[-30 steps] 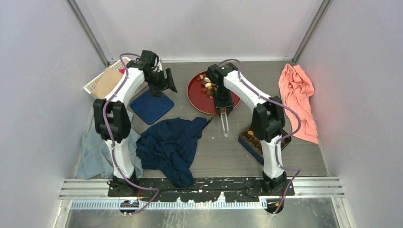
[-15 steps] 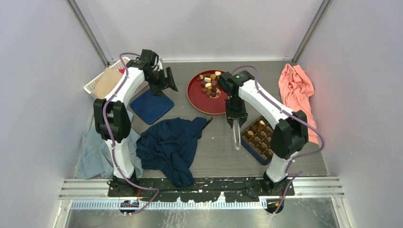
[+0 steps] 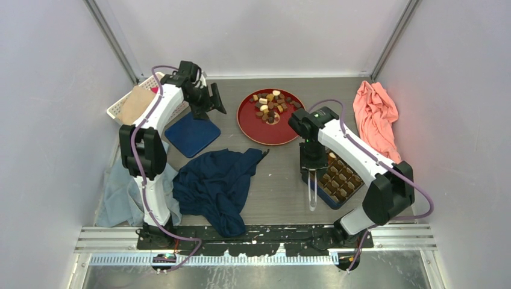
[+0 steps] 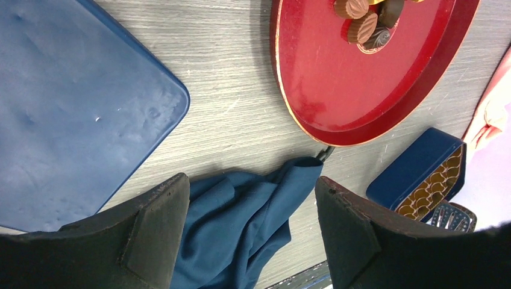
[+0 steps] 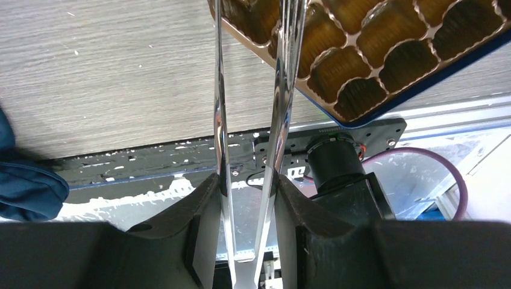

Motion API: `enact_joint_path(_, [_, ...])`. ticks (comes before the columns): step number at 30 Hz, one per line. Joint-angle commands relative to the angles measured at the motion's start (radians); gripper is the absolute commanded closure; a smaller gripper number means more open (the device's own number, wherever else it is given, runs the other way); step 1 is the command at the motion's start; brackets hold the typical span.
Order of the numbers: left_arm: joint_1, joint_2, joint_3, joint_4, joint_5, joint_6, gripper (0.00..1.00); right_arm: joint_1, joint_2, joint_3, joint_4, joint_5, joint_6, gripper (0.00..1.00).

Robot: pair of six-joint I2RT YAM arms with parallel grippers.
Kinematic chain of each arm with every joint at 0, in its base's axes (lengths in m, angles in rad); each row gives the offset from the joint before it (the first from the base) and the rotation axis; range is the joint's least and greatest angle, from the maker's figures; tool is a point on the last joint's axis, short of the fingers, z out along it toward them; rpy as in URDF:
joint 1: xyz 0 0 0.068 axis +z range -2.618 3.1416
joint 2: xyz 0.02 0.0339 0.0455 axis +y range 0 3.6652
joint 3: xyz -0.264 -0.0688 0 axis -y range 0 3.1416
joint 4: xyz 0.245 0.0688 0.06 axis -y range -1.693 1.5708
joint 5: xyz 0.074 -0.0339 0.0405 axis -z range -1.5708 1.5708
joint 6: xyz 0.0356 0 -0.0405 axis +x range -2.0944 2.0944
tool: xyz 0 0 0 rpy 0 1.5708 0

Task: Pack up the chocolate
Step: Place the fake chocolate in the packing box.

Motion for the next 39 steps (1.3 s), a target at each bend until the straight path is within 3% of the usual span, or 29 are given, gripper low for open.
enact_joint_path(1, [-0.010,0.006,0.052,0.012,0.028,-0.010,0.23,0.000,-0.076,-0.046,-0.005,-0.017,0.049,0.85])
enact_joint_path(27, [-0.056,0.068,0.129,-0.003,0.029,-0.041,0.24,0.003,-0.085,-0.217,0.052,-0.115,0.001,0.85])
enact_joint_path(39, [-0.058,0.082,0.139,-0.007,0.032,-0.040,0.24,0.003,-0.055,-0.218,0.068,-0.094,-0.017,0.77])
